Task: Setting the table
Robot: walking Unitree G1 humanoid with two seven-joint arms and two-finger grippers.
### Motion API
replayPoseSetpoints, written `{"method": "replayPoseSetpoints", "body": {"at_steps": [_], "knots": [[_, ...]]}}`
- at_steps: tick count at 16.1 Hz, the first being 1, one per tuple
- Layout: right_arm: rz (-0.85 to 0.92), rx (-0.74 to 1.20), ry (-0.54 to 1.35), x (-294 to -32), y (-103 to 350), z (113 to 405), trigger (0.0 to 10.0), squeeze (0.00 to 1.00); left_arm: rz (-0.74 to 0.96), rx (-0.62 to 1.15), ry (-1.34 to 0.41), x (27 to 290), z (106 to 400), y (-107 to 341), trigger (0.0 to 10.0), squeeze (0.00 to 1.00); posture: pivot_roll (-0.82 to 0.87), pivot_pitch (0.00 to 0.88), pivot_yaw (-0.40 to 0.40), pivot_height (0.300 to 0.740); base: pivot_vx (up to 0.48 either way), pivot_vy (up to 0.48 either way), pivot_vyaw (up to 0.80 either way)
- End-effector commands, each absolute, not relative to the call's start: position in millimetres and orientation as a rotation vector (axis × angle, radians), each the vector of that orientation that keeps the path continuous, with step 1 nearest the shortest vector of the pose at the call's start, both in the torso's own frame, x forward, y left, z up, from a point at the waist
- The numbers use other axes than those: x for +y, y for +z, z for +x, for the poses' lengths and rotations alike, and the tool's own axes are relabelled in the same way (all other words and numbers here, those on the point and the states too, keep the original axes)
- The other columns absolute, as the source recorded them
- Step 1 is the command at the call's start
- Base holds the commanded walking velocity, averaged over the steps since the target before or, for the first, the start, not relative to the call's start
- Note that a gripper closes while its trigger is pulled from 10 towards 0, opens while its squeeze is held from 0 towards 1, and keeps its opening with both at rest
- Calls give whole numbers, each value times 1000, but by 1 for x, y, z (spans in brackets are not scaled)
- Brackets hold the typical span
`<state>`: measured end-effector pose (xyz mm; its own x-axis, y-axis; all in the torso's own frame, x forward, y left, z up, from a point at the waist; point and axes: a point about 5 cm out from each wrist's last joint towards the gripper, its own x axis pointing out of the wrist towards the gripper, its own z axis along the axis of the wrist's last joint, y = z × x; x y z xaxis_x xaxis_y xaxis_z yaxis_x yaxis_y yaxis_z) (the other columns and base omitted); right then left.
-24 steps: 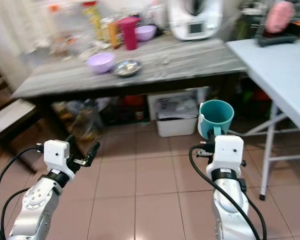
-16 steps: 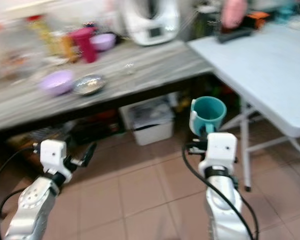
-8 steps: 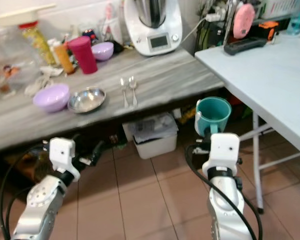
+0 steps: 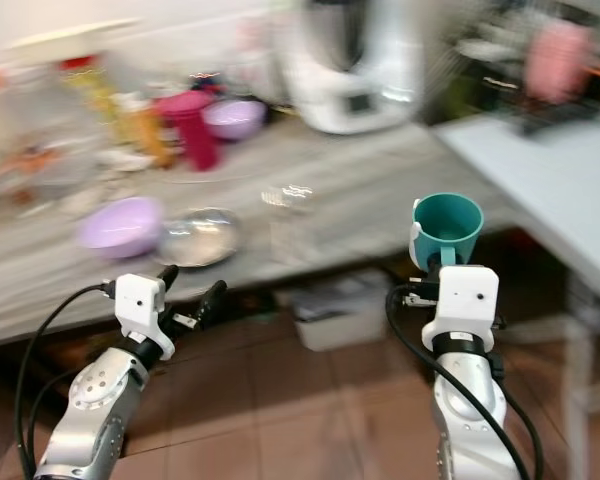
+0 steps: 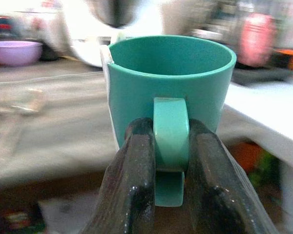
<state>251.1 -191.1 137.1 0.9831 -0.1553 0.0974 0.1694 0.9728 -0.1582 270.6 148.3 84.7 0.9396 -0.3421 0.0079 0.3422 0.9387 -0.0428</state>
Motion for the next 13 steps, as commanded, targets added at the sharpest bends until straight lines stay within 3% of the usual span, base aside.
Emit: {"method": "replayPoseSetpoints", "body": {"at_steps": [1, 3, 7, 13], "knots": [[-160, -125, -126, -181, 146, 254, 10000, 0, -31, -12, -320, 156, 273, 90, 10000, 0, -347, 12, 132, 740, 454, 0, 750], [-151, -145, -123, -181, 152, 256, 10000, 0, -23, -84, -295, 155, 276, 109, 10000, 0, -344, 12, 127, 740, 321, 0, 609], [-143, -183, -107, -177, 162, 259, 10000, 0, 30, -176, -231, 162, 276, 132, 10000, 0, -335, 11, 125, 740, 0, 0, 0], [-153, -201, -95, -179, 169, 263, 10000, 0, 95, -109, -333, 169, 250, 114, 10000, 0, -325, 26, 122, 740, 0, 0, 0]]}}
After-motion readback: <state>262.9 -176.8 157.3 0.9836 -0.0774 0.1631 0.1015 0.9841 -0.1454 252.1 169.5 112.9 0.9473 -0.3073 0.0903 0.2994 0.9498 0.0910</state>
